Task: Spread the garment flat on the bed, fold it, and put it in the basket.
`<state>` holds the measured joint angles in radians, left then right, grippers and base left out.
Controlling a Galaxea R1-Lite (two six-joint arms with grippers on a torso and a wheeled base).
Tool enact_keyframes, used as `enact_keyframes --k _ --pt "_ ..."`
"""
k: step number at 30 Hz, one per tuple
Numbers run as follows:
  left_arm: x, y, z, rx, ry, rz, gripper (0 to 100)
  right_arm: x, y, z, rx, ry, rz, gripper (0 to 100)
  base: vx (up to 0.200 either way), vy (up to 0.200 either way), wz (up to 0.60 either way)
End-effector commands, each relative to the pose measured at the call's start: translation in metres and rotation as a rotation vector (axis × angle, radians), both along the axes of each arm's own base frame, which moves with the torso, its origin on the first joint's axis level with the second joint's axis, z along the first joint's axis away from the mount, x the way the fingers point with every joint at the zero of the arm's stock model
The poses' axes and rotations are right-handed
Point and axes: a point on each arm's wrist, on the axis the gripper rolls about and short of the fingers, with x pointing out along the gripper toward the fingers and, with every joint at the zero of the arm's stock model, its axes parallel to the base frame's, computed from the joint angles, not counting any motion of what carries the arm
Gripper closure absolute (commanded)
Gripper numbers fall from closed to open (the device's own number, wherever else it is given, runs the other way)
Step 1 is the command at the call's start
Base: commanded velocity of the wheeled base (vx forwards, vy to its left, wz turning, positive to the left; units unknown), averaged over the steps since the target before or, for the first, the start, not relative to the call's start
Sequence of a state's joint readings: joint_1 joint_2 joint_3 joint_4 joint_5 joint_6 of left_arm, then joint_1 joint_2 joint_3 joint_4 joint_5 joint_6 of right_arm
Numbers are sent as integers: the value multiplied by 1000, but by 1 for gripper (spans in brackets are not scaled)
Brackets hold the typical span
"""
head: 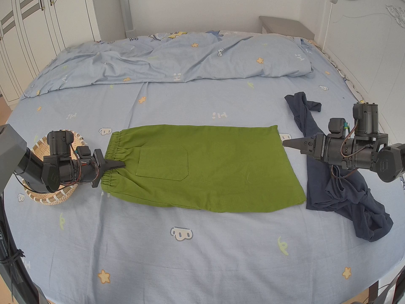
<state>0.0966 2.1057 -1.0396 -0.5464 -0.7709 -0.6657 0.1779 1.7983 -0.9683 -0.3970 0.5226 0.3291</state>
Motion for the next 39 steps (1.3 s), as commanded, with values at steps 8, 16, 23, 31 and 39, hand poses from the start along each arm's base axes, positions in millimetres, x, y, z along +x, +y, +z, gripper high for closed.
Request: enact_keyframes --k 8,16,23,31,39 --pt "-7 14 17 1 -17 25 100 48 -10 -63 -48 140 -42 0 0 0 0" --pt "-7 13 14 2 -11 20 100 59 -8 -88 -64 193 -35 0 0 0 0" --pt "-6 13 14 3 -13 21 100 61 -8 -90 -58 244 -22 0 0 0 0" --pt "-7 12 15 3 -14 18 100 57 -3 -92 -7 285 66 0 0 0 0" --pt "-8 11 15 4 -14 16 100 61 1 -105 33 360 119 0 0 0 0"
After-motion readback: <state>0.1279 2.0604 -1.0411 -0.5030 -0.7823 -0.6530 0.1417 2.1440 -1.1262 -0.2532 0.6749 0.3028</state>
